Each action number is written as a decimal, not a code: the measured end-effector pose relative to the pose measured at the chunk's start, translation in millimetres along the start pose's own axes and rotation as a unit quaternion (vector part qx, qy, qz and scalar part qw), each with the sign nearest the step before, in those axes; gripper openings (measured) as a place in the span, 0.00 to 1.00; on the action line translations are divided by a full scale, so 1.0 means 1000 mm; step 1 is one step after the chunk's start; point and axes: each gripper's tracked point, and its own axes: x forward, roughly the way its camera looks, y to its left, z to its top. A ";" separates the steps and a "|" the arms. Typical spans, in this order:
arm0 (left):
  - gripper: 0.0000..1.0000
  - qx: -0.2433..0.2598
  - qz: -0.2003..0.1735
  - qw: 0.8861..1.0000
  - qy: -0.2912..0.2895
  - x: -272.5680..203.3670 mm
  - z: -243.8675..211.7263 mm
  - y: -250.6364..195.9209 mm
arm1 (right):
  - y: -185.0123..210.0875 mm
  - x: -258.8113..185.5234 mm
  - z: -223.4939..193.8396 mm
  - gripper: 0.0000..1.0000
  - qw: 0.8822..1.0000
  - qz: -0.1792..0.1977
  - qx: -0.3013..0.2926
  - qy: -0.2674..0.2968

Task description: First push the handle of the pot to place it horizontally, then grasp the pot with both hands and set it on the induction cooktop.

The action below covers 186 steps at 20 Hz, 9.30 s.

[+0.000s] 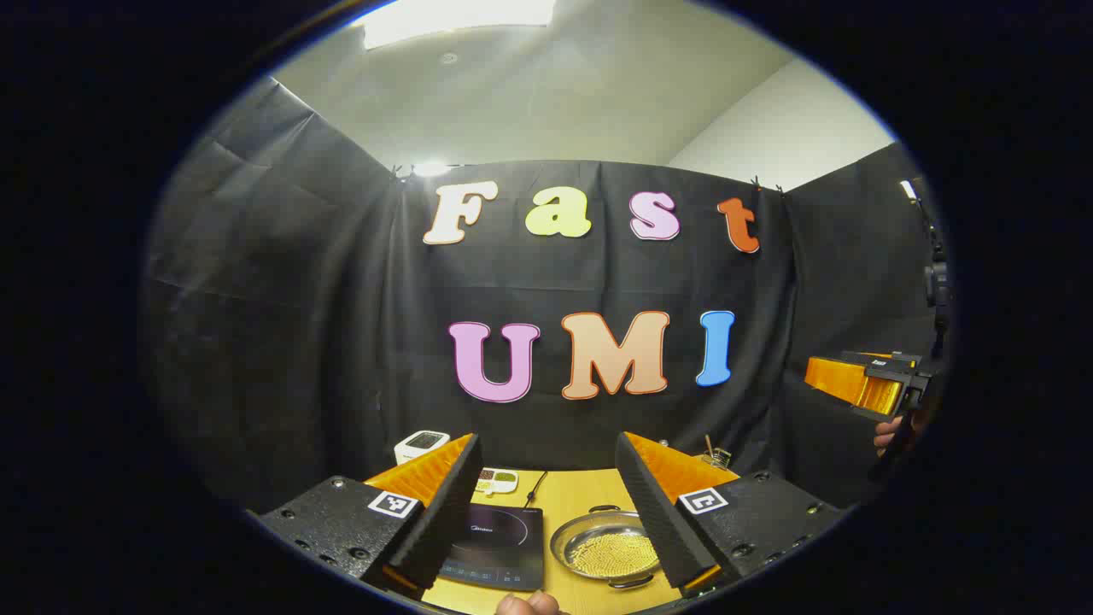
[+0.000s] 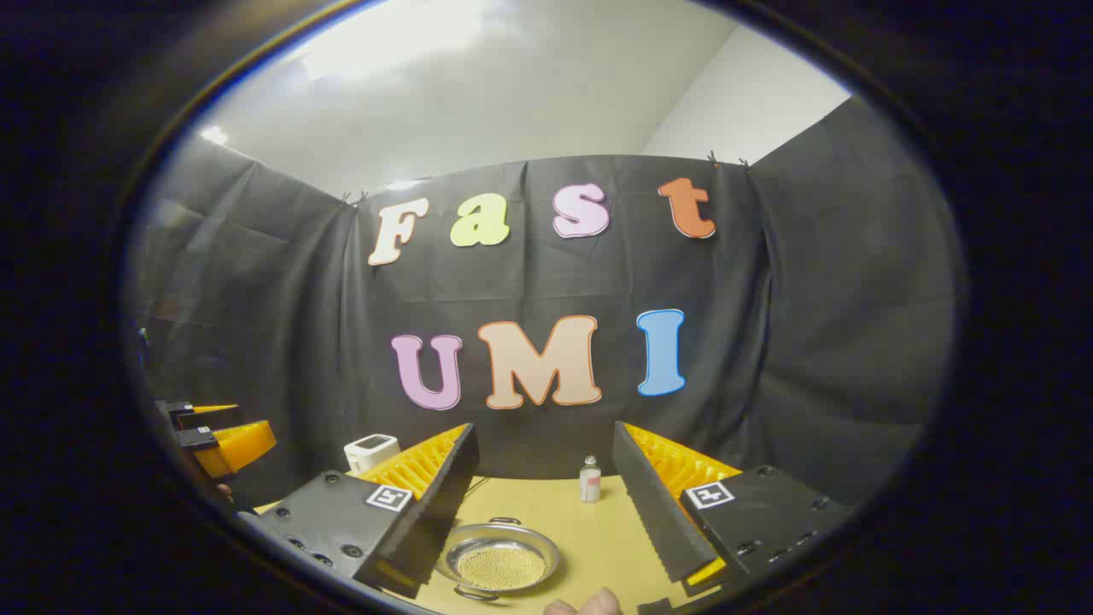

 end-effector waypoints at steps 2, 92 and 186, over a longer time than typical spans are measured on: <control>0.95 -0.001 0.004 1.000 -0.010 0.002 0.008 0.001 | 0.000 0.001 -0.001 0.97 1.000 0.005 0.002 0.004; 0.96 -0.112 -0.031 0.981 0.156 0.140 -0.186 0.128 | 0.135 -0.020 -0.499 0.03 0.787 0.024 0.045 0.615; 0.76 -0.024 -0.064 0.837 0.542 0.172 -0.488 -0.046 | -0.095 0.154 -0.539 0.59 0.800 -0.030 0.094 0.592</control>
